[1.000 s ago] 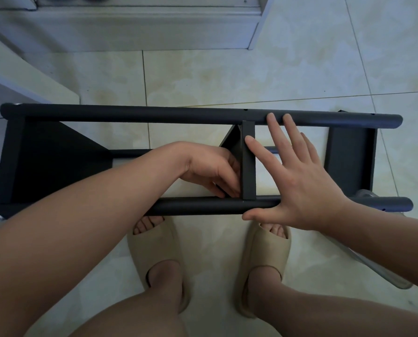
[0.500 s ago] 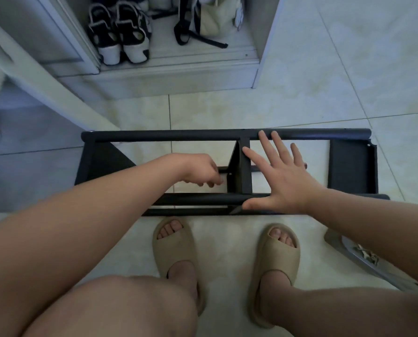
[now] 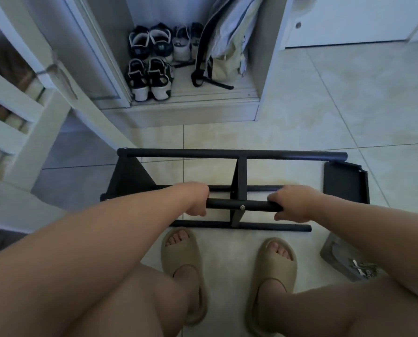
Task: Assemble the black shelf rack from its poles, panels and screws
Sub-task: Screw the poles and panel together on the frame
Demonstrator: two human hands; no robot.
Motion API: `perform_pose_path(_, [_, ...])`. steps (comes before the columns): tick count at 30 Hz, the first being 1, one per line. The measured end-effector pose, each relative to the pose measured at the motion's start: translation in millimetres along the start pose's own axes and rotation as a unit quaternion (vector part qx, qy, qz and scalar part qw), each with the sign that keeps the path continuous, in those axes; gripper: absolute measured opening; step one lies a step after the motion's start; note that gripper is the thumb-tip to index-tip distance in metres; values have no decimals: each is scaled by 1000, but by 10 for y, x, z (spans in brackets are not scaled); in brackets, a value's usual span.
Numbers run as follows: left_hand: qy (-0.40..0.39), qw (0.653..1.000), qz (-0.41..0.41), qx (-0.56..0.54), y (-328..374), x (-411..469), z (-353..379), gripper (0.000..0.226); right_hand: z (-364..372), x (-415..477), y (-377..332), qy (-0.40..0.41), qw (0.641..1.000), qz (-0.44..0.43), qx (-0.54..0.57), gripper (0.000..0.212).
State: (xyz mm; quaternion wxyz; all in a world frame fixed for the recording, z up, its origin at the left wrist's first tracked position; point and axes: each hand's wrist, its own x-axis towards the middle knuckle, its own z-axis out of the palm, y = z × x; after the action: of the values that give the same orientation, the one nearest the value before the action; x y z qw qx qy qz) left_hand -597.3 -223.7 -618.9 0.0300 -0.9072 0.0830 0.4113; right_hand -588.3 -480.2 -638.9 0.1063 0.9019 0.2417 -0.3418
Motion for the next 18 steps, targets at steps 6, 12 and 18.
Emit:
perform_pose_path(6, [131, 989, -46, -47, -57, -44, -231, 22, -267, -20, 134, 144, 985, 80, 55, 16])
perform_pose_path(12, [256, 959, -80, -86, -102, 87, -337, 22, -345, 87, 202, 280, 948, 142, 43, 24])
perform_pose_path(18, [303, 942, -105, -101, -289, 704, -462, 35, -486, 771, 289, 292, 937, 185, 51, 28])
